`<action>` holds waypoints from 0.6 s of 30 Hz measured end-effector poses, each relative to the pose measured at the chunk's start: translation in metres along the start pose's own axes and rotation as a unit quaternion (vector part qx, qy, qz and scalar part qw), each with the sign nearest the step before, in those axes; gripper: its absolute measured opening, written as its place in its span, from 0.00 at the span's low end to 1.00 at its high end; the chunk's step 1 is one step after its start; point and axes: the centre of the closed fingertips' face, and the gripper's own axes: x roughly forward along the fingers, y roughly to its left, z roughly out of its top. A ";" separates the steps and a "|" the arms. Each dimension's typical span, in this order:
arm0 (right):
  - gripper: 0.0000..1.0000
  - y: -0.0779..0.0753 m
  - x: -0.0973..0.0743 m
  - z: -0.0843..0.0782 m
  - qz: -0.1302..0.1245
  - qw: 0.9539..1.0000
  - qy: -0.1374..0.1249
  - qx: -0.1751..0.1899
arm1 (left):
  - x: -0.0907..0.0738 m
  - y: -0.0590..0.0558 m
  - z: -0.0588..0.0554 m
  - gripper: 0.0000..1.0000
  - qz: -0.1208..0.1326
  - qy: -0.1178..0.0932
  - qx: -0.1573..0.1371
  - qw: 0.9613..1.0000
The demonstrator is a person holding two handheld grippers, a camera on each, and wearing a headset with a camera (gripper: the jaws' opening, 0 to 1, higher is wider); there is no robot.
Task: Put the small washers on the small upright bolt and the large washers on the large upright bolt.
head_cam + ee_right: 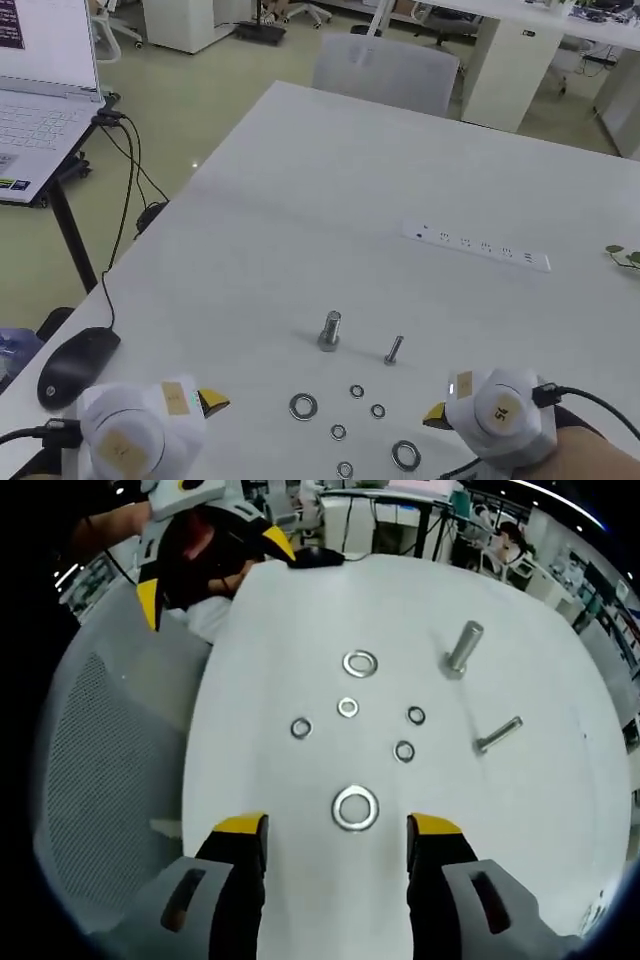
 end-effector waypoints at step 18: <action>0.49 -0.008 0.014 0.001 0.007 1.000 0.018 -0.016 | -0.006 0.011 -0.002 0.91 0.018 -0.008 0.001 1.000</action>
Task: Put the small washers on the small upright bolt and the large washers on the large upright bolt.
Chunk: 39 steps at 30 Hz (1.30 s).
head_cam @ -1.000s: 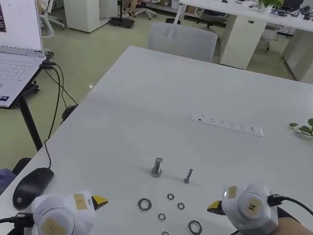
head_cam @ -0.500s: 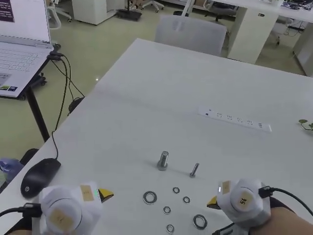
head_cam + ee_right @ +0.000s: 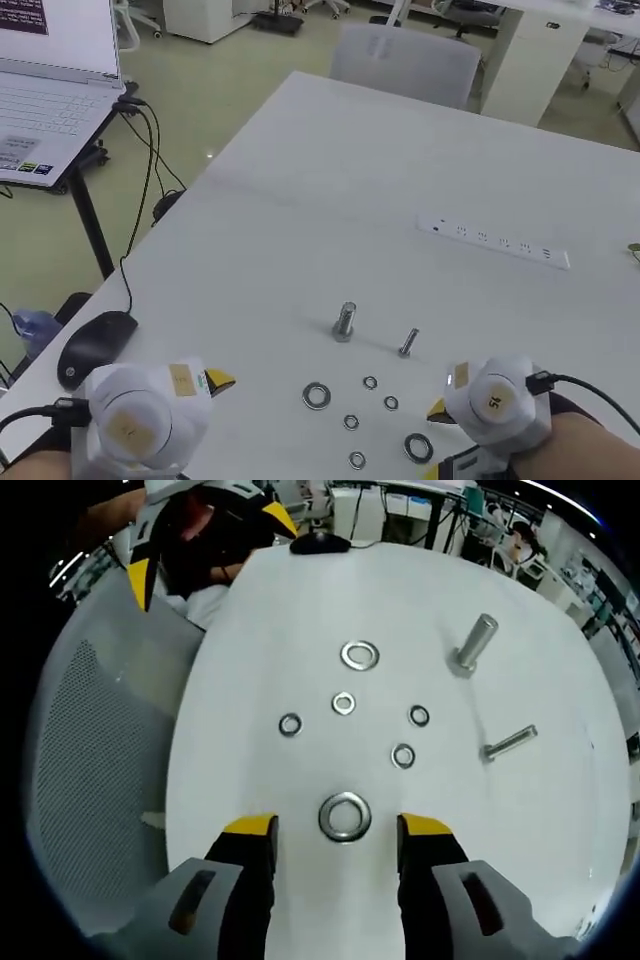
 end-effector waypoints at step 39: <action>0.31 -0.002 0.011 -0.004 0.017 0.998 0.048 -0.048 | 0.002 0.015 -0.017 0.89 0.011 0.003 -0.005 1.000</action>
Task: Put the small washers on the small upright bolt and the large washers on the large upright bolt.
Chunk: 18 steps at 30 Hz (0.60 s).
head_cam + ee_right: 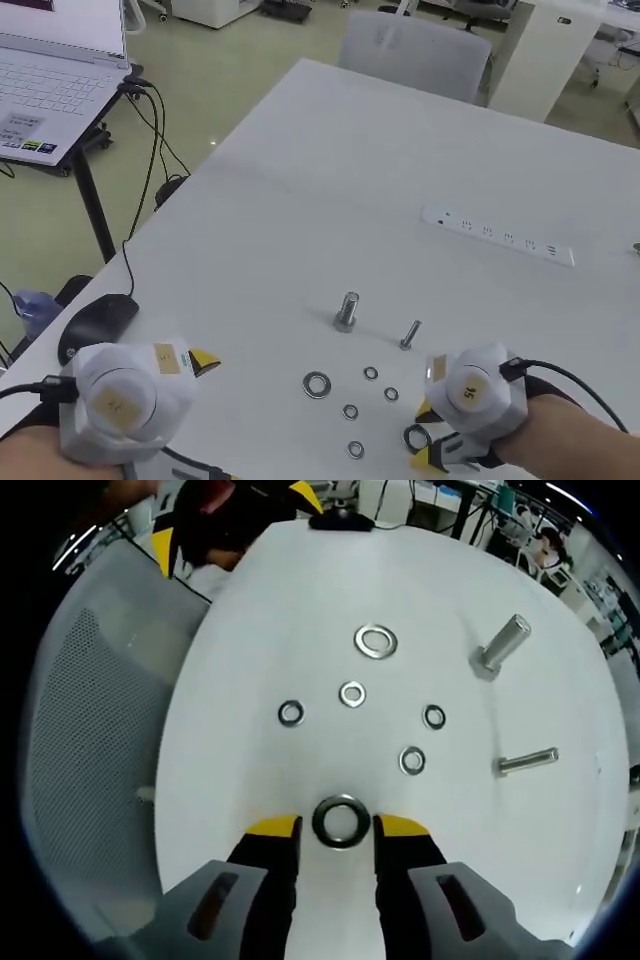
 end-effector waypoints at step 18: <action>0.22 -0.007 0.001 -0.002 0.006 0.998 0.044 -0.039 | -0.006 -0.008 -0.002 0.83 -0.001 0.000 -0.006 1.000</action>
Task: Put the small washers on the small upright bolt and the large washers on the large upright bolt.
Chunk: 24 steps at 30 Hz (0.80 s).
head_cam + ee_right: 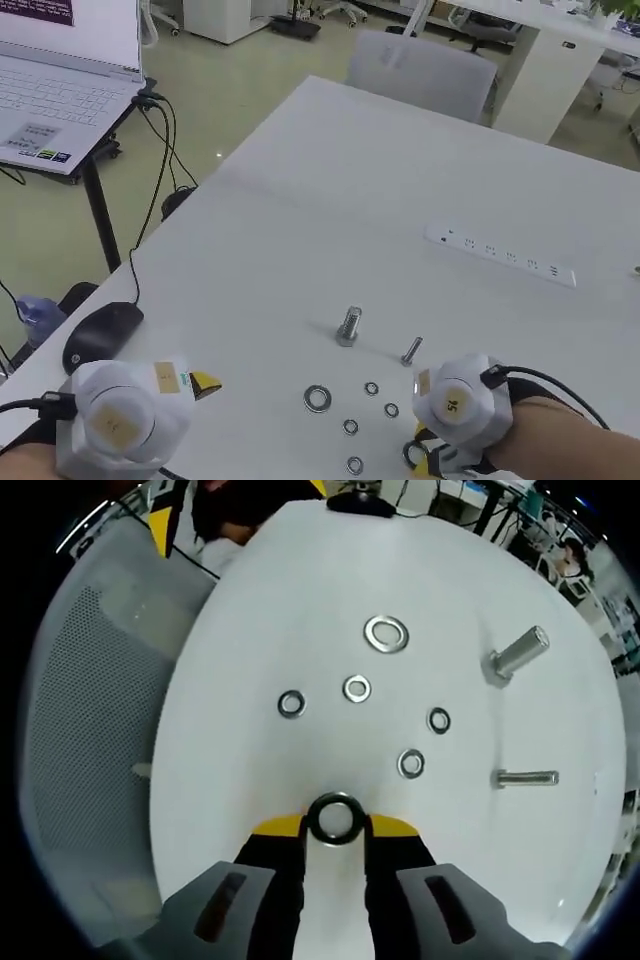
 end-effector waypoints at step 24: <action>0.21 0.004 -0.014 0.001 0.017 0.999 0.003 0.031 | -0.011 -0.009 0.004 0.80 0.006 0.003 0.006 1.000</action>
